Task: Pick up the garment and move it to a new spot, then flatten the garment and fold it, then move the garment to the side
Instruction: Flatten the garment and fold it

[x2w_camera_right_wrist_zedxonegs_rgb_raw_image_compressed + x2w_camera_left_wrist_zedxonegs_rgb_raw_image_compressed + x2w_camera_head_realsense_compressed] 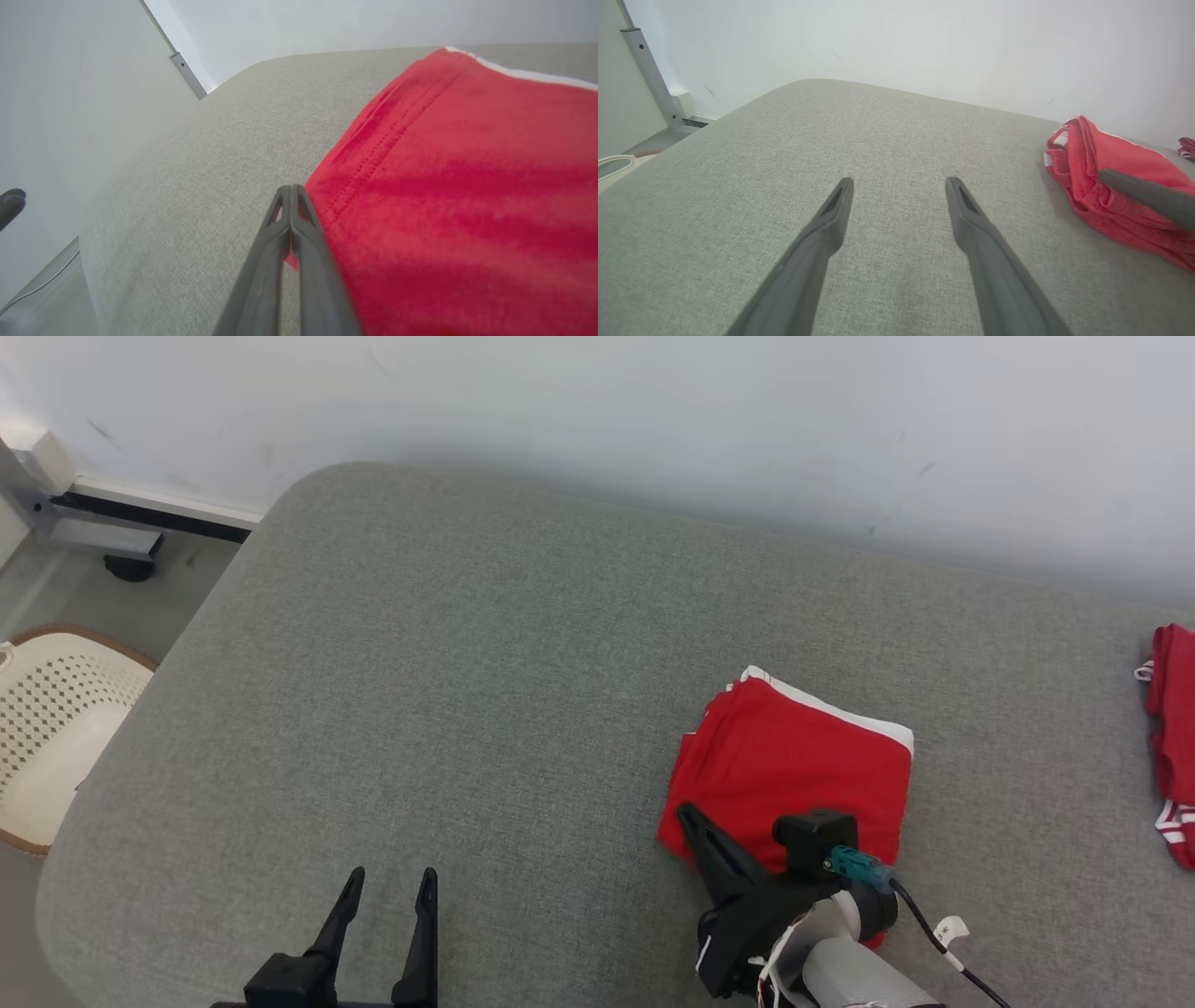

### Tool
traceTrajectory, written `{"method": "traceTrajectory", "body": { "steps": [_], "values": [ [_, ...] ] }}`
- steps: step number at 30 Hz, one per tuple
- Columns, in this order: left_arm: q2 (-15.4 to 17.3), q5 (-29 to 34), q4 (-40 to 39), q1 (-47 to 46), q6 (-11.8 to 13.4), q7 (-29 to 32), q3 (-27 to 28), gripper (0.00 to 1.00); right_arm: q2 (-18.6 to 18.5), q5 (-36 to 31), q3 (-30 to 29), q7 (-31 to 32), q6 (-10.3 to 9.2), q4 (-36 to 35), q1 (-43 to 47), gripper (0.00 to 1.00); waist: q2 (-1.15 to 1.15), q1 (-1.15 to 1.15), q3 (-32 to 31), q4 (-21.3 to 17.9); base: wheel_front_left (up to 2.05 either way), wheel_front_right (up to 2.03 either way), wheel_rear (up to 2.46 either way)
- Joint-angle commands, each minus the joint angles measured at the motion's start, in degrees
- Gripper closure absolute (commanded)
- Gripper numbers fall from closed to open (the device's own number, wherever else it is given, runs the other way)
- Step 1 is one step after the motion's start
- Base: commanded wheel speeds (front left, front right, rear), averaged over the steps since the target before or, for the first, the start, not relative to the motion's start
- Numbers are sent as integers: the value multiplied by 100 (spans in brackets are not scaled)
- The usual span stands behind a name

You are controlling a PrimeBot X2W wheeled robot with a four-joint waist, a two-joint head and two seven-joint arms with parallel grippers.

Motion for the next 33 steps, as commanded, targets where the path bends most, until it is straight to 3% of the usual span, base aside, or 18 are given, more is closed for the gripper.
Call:
{"method": "traceTrajectory", "body": {
  "steps": [1, 5, 10, 23, 33],
  "values": [
    [4, 34, -20, 37, 23, -17, 39, 0, 0, -95, -119, -25, -12, -118, 15, 100, 0, 1, -64, -112, 0, 0, 0],
    [4, 53, -45, 160, 40, -17, 131, 0, 1, -3, -503, -23, -12, -447, 193, 100, 0, 1, -181, -319, 0, 0, 0],
    [4, 101, -70, 239, 35, -17, 211, 0, -45, -338, -919, -23, -12, -776, 323, 100, 0, 1, -312, -553, 0, 0, 0],
    [5, 253, -185, 477, -29, -17, 525, 0, -363, -1304, -2731, -17, -12, -2587, 1606, 100, 0, 1, -559, -1291, 0, 0, 0],
    [5, 406, -329, 669, -46, -17, 678, 0, -193, -1517, -3623, -15, -12, -3309, 2744, 100, 0, 1, -684, -1588, 0, 0, 0]
  ]
}}
